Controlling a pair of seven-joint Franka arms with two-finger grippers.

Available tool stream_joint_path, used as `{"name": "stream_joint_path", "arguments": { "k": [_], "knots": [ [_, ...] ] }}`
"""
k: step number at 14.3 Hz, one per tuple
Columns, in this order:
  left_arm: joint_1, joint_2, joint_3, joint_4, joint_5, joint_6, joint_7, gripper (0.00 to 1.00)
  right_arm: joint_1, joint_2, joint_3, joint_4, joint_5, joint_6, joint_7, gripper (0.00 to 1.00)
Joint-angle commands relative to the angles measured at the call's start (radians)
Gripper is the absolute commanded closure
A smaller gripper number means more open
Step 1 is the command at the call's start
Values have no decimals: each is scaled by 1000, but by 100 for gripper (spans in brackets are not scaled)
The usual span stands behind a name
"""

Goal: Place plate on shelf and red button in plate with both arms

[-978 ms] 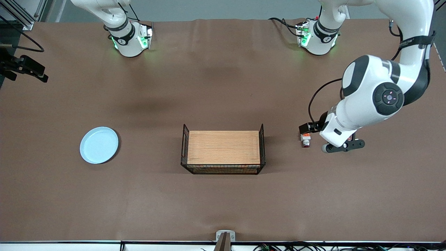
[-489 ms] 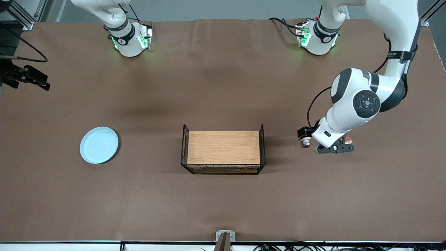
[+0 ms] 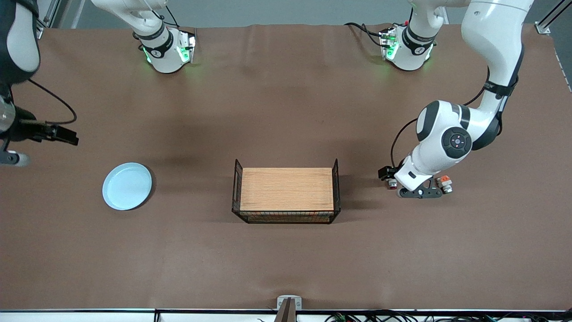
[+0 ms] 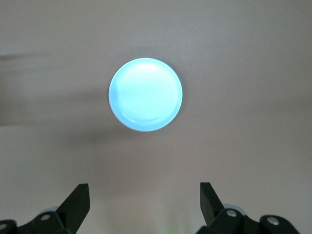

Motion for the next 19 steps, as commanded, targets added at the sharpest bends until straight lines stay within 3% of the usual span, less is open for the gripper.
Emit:
{"name": "stream_joint_path", "arguments": {
  "k": [1,8,13,19],
  "knots": [
    [4,20,-3,-40,32,71,8,1,-35,49,10,9,4,42,-13,0],
    [7,55,2,-94,32,163,10,1,-147,155,10,-161,130,374,-245,0],
    [8,75,7,-108,32,199,11,1,-172,234,13,-287,158,606,-312,0],
    [34,87,7,-116,94,203,16,1,-182,336,13,-304,190,735,-433,0]
  ]
}}
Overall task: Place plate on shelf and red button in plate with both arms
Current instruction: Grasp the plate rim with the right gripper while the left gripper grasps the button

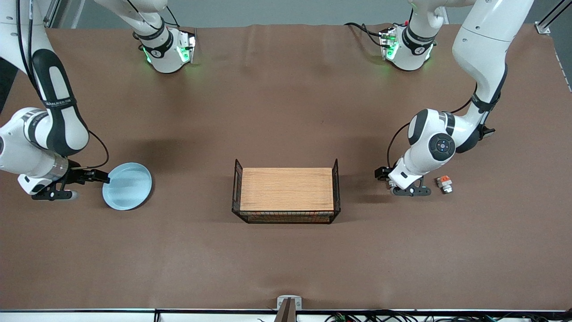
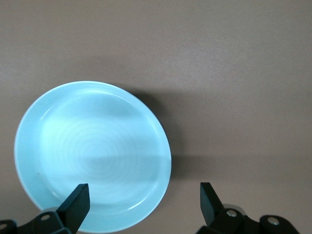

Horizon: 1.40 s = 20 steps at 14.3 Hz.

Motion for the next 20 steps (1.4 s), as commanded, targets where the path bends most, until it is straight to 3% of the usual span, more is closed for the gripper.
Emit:
{"name": "stream_joint_path", "arguments": {
  "k": [1,7,11,15,20],
  "knots": [
    [15,3,-2,-11,38,19,-1,1,-26,43,11,2,24,45,-68,0],
    [11,3,-4,-16,38,17,-19,1,-42,106,11,5,26,100,-56,5],
    [6,5,-2,-16,38,17,-43,11,-42,116,11,4,66,98,-56,9],
    [6,5,-4,-16,39,16,-43,31,-39,116,11,2,67,89,-56,28],
    [9,-1,-4,-16,39,11,-30,61,-34,115,11,2,67,78,-30,65]
  ]
}}
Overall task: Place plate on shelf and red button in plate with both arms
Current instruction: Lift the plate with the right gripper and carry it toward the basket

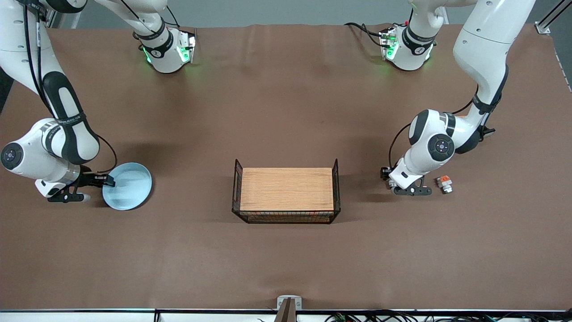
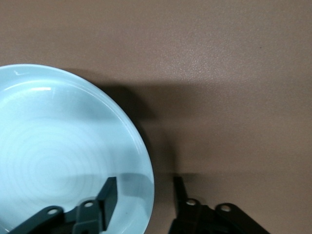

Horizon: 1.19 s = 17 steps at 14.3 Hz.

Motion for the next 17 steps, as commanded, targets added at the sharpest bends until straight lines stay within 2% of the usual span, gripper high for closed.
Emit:
{"name": "stream_joint_path", "arguments": {
  "k": [1,3,5,8,11,14,15,17],
  "knots": [
    [3,-12,-3,-9,22,10,-7,64,-5,0,9,2,21,-18,18,74],
    [6,-19,-3,-9,22,7,-7,68,-2,-3,9,5,21,-36,53,91],
    [9,-42,-4,-8,22,-27,-5,72,-1,-14,11,11,21,-58,96,97],
    [11,-78,-6,-3,22,-73,-4,73,-1,-74,12,16,21,-126,180,100],
    [12,-117,-6,7,22,-113,-1,73,-1,-166,11,80,21,-370,297,100],
    [27,-177,-10,14,22,-124,-2,73,30,-319,12,108,20,-597,526,100],
    [27,-203,-10,24,19,-148,-4,73,56,-373,12,112,20,-657,618,100],
    [27,-229,-10,104,6,-264,-11,73,120,-466,14,137,20,-786,824,100]
  ]
}}
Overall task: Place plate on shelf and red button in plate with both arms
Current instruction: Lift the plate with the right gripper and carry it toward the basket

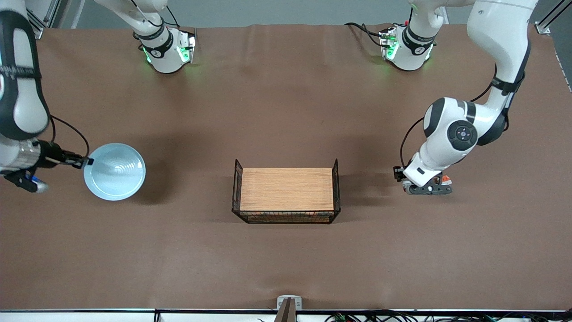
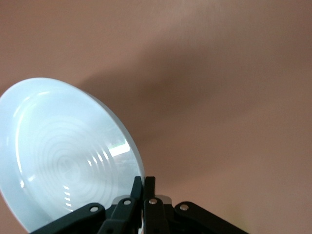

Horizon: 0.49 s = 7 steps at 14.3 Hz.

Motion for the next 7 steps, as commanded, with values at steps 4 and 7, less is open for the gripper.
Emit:
{"name": "stream_joint_path", "arguments": {
  "k": [4,7],
  "knots": [
    [9,-50,-12,247,-66,-361,-19,73,236,-214,3,88,10,-276,614,100],
    [8,-58,-12,400,-105,-514,-109,69,402,-225,4,182,12,-352,956,100]
  ]
}}
